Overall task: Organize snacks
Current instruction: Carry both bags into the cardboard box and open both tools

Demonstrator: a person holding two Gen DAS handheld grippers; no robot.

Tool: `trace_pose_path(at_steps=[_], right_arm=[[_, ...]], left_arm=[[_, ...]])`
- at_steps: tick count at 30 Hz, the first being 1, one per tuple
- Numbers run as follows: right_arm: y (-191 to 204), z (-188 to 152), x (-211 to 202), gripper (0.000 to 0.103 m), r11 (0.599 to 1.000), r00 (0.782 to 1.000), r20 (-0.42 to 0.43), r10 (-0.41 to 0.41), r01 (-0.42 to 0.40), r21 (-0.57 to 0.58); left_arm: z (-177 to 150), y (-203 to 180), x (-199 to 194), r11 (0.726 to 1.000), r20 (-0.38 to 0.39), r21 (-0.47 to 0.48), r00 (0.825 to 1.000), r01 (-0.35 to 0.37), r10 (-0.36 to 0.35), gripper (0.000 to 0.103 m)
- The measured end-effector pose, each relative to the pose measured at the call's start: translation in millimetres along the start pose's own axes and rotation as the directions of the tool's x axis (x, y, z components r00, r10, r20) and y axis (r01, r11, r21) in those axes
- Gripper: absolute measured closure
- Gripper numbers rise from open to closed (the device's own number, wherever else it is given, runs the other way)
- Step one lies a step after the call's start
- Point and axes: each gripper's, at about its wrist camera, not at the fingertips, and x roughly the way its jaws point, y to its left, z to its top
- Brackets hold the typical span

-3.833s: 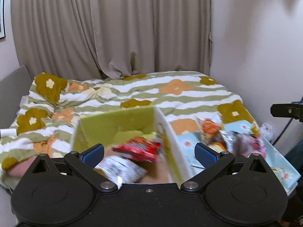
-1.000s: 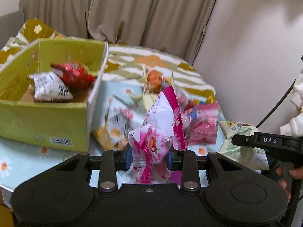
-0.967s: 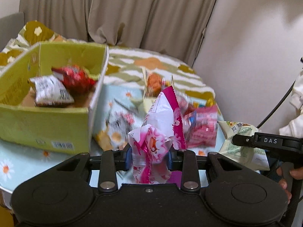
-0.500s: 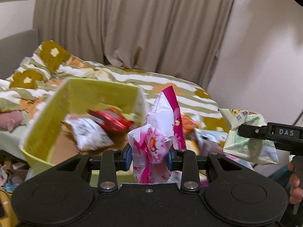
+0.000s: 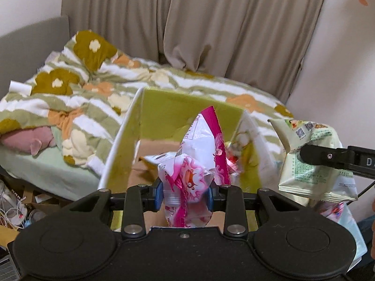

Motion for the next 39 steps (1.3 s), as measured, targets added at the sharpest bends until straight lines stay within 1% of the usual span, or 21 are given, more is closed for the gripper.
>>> trace_pose_path(at_steps=[4, 5, 6, 7, 8, 9, 10, 14, 19, 24, 28, 31, 32, 33, 37, 39], right_arm=[[30, -9, 25, 0.028, 0.999, 0.999, -0.036, -0.030, 0.029, -0.024], [34, -11, 29, 0.028, 0.999, 0.998, -0.044, -0.037, 0.035, -0.028], [39, -14, 34, 0.028, 0.999, 0.998, -0.055, -0.043, 0.041, -0.032], [42, -16, 39, 0.028, 0.998, 0.997, -0.064, -0.048, 0.046, -0.034], [45, -18, 42, 0.028, 0.998, 0.996, -0.073, -0.055, 0.052, -0.036], [49, -21, 46, 0.028, 0.998, 0.995, -0.082, -0.059, 0.056, -0.037], [52, -22, 49, 0.028, 0.998, 0.994, -0.092, -0.062, 0.058, -0.039], [55, -25, 58, 0.028, 0.997, 0.991, -0.120, -0.063, 0.058, -0.050], [56, -25, 64, 0.027, 0.996, 0.988, -0.140, -0.062, 0.052, -0.074], [59, -22, 68, 0.027, 0.992, 0.989, -0.145, -0.027, 0.009, -0.124], [61, -21, 79, 0.027, 0.991, 0.986, -0.165, -0.005, -0.017, -0.133], [61, -23, 89, 0.022, 0.990, 0.983, -0.183, -0.015, -0.011, -0.139], [60, -24, 92, 0.009, 0.990, 0.982, -0.187, -0.021, -0.006, -0.142], [59, -26, 95, 0.000, 0.990, 0.982, -0.188, -0.023, -0.004, -0.142], [52, -33, 96, 0.000, 0.990, 0.988, -0.155, -0.004, -0.017, -0.137], [51, -35, 91, 0.000, 0.989, 0.993, -0.116, 0.001, -0.018, -0.145]], left_arm=[[-3, 20, 15, 1.000, -0.054, 0.014, 0.998, 0.016, -0.015, 0.064], [-4, 23, 17, 1.000, -0.061, 0.021, 0.998, 0.021, -0.020, 0.059], [-4, 26, 19, 0.999, -0.063, 0.024, 0.998, 0.024, -0.023, 0.044], [-4, 29, 20, 0.999, -0.064, 0.024, 0.998, 0.027, -0.026, 0.030], [-4, 31, 20, 1.000, -0.057, 0.021, 0.998, 0.020, -0.018, 0.007], [-4, 33, 17, 0.999, -0.041, 0.016, 0.998, 0.041, -0.040, 0.005], [-4, 34, 15, 0.999, -0.033, 0.017, 0.998, 0.046, -0.046, 0.005], [-6, 31, 14, 0.996, -0.031, 0.088, 0.999, -0.013, 0.016, 0.005], [-4, 31, 1, 0.994, -0.001, 0.108, 1.000, -0.001, 0.001, 0.005], [7, 26, -6, 0.989, 0.038, 0.146, 0.999, -0.016, 0.011, 0.005], [10, 24, -11, 0.991, 0.063, 0.132, 0.998, -0.030, 0.022, 0.005], [11, 23, -13, 0.992, 0.074, 0.117, 0.997, -0.044, 0.035, 0.005], [10, 23, -13, 0.992, 0.074, 0.115, 0.996, -0.050, 0.041, 0.005], [9, 23, -14, 0.992, 0.075, 0.111, 0.996, -0.056, 0.048, 0.005], [6, 28, -17, 0.994, 0.069, 0.087, 0.995, -0.073, 0.067, 0.005], [5, 30, -19, 0.994, 0.074, 0.078, 0.994, -0.082, 0.076, 0.005]])
